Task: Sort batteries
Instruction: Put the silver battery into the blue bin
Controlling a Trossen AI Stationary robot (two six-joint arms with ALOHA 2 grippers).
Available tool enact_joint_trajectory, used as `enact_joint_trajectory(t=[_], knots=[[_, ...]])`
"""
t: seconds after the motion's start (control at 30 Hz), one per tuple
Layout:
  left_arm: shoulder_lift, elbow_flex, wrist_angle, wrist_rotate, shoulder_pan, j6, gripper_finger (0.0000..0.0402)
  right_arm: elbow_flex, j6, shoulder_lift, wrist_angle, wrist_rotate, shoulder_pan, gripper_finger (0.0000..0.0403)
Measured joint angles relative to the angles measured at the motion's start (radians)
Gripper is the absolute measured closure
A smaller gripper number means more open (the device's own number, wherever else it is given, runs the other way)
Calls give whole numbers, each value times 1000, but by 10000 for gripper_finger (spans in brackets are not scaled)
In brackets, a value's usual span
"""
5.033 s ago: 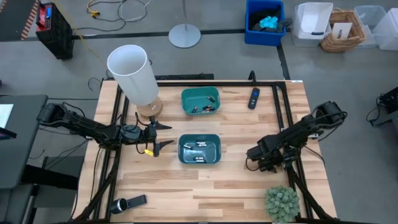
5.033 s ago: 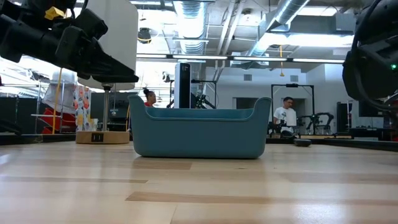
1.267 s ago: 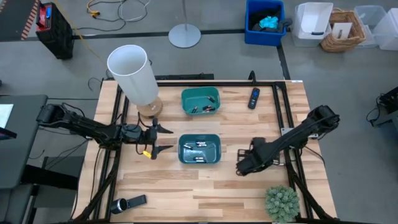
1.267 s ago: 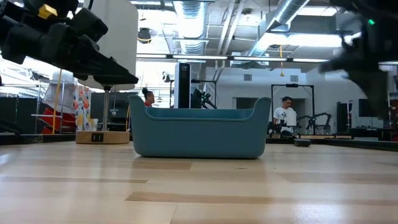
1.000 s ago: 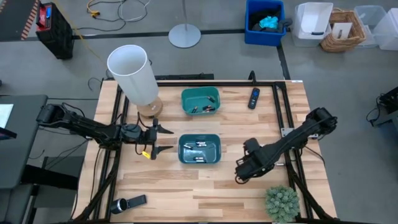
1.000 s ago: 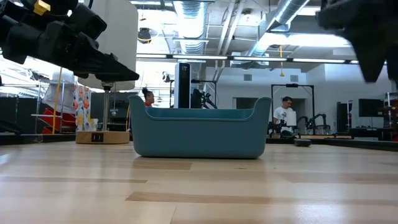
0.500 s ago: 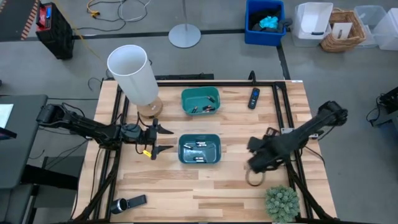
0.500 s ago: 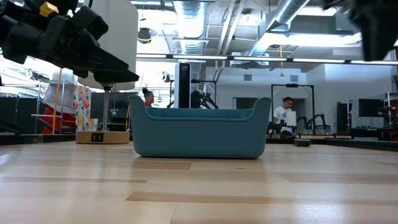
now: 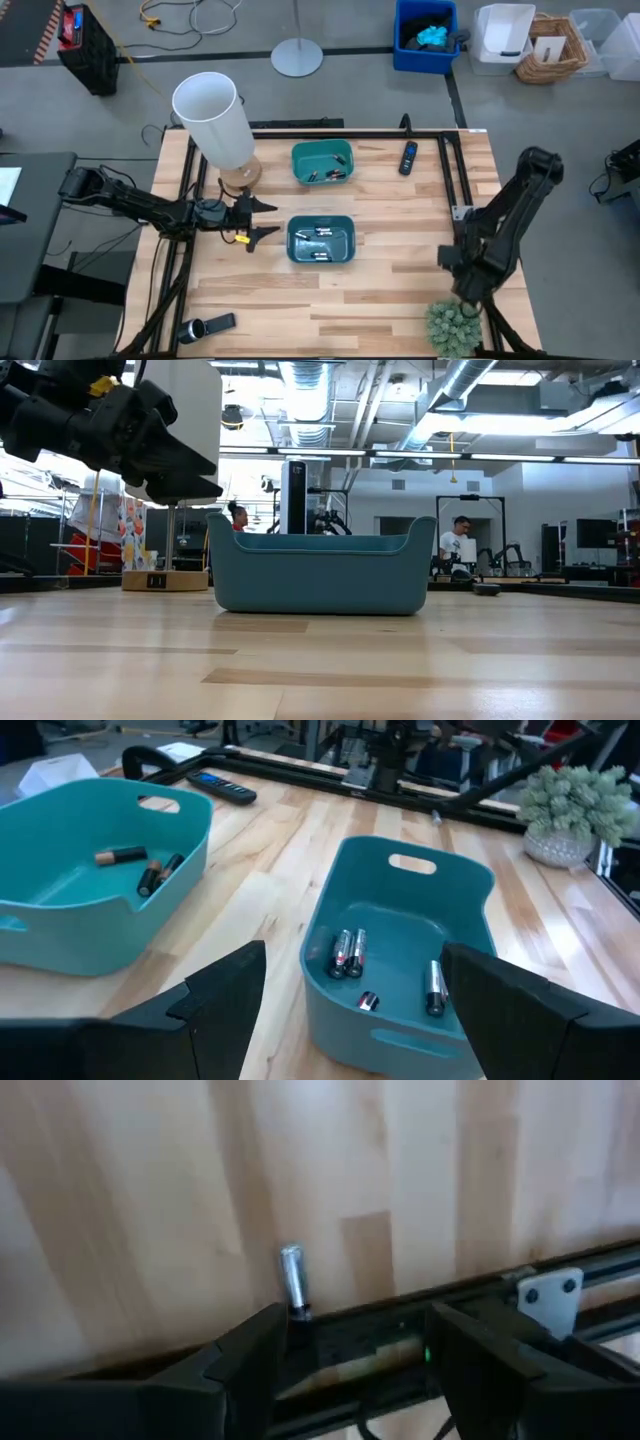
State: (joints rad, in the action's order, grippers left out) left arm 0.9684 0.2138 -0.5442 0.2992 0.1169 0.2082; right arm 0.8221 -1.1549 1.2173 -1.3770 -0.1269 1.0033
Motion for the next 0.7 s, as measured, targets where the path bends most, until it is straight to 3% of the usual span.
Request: enact_joint_trajectory(t=[0.23,0.7], knots=[[0,0,0,11,0,8,107,-9,67,65,74,67,26,147],[0,0,0,32,0,-52,107,-75,223,162,210,213,-83,147]])
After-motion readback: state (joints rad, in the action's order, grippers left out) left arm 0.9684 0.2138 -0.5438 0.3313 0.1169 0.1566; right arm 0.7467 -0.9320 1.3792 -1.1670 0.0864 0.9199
